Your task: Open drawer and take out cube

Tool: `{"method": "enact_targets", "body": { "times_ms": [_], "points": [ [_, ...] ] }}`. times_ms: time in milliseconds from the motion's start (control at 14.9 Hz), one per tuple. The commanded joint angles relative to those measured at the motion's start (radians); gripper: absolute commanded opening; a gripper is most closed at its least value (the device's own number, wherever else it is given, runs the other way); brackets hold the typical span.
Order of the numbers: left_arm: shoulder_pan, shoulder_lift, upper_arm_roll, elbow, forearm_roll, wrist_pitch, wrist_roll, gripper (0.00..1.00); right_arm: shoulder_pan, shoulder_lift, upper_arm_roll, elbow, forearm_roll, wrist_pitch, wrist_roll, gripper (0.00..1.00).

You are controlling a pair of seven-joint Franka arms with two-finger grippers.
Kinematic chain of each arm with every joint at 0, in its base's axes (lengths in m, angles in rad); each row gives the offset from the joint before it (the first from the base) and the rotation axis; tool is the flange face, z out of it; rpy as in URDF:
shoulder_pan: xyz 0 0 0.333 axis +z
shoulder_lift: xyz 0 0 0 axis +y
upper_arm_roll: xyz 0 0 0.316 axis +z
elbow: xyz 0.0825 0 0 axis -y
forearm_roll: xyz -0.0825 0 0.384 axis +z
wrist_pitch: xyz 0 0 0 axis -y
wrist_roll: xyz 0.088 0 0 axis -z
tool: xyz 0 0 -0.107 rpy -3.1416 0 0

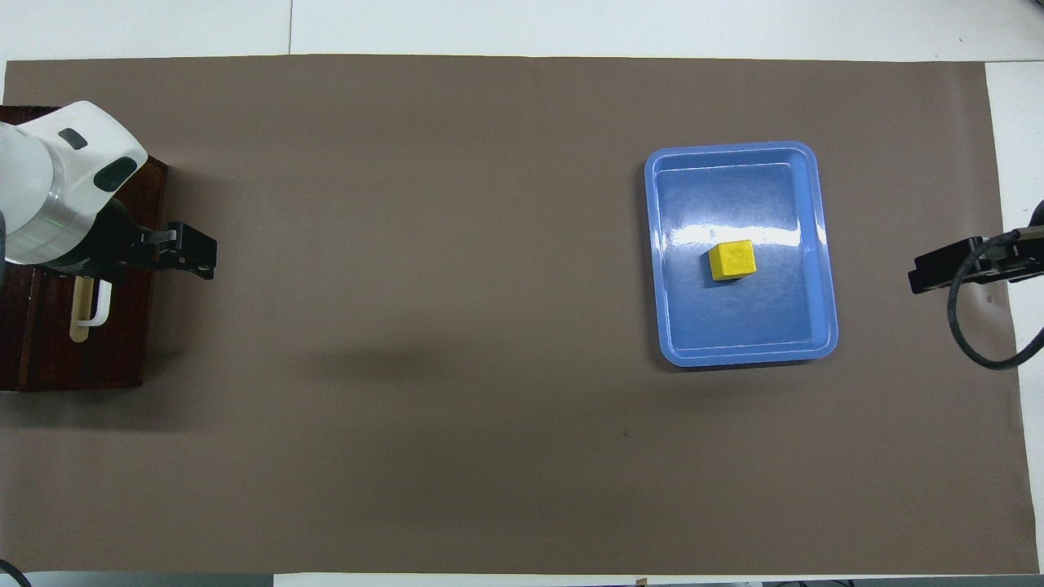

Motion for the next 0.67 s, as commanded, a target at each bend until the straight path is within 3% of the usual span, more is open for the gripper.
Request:
{"method": "enact_targets", "body": {
  "times_ms": [0, 602],
  "points": [
    [-0.055, -0.006, 0.060, 0.010, -0.016, -0.021, 0.021, 1.00, -0.011, -0.016, 0.008, -0.024, -0.012, 0.021, 0.003, 1.00],
    [-0.075, -0.005, 0.084, 0.005, -0.018, -0.018, 0.046, 1.00, -0.014, -0.023, 0.008, -0.036, -0.012, 0.021, -0.002, 1.00]
  ]
}}
